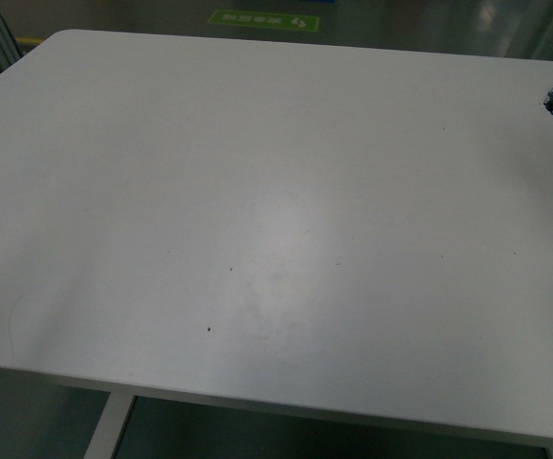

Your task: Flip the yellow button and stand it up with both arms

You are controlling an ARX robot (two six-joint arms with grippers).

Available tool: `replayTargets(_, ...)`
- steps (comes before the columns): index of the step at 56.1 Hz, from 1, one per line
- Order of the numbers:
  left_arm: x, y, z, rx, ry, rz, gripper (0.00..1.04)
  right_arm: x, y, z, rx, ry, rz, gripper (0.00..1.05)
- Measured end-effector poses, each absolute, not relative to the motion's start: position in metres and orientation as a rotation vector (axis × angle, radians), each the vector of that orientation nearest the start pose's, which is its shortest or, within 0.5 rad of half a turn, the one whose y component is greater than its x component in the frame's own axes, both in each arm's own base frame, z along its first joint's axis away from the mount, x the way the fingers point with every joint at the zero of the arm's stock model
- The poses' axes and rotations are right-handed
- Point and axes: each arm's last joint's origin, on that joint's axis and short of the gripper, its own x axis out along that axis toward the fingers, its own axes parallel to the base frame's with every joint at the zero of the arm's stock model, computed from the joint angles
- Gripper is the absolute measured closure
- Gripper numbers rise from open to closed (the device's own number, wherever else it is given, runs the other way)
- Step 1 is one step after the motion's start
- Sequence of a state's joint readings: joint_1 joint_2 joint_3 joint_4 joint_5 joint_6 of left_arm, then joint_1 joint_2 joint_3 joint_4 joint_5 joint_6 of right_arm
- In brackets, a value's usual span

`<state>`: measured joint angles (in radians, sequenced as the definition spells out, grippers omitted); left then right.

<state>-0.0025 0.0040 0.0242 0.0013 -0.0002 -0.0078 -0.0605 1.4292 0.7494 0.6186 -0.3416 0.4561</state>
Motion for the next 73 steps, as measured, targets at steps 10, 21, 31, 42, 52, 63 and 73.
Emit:
replayTargets(10,0.096,0.0,0.172,-0.006,-0.022,-0.002,0.07,0.311,-0.012,0.251,0.163,0.086,0.238,0.71)
replayTargets(21,0.096,0.0,0.172,-0.006,-0.022,-0.002,0.07,0.322,-0.017,0.246,-0.037,0.065,0.198,0.71)
replayTargets(31,0.096,0.0,0.172,-0.006,-0.022,-0.002,0.07,0.339,-0.024,0.228,-0.24,0.081,0.126,0.71)
replayTargets(42,0.096,0.0,0.172,-0.006,-0.022,-0.002,0.07,0.358,-0.029,0.214,-0.411,0.117,0.082,0.71)
replayTargets(52,0.096,0.0,0.172,-0.006,-0.022,-0.002,0.07,0.371,-0.037,0.211,-0.545,0.155,0.041,0.71)
replayTargets(63,0.096,0.0,0.172,-0.006,-0.022,-0.002,0.07,0.379,-0.046,0.193,-0.634,0.246,0.039,0.71)
replayTargets(73,0.096,0.0,0.172,-0.005,-0.022,-0.002,0.07,0.384,-0.056,0.17,-0.646,0.36,0.037,0.71)
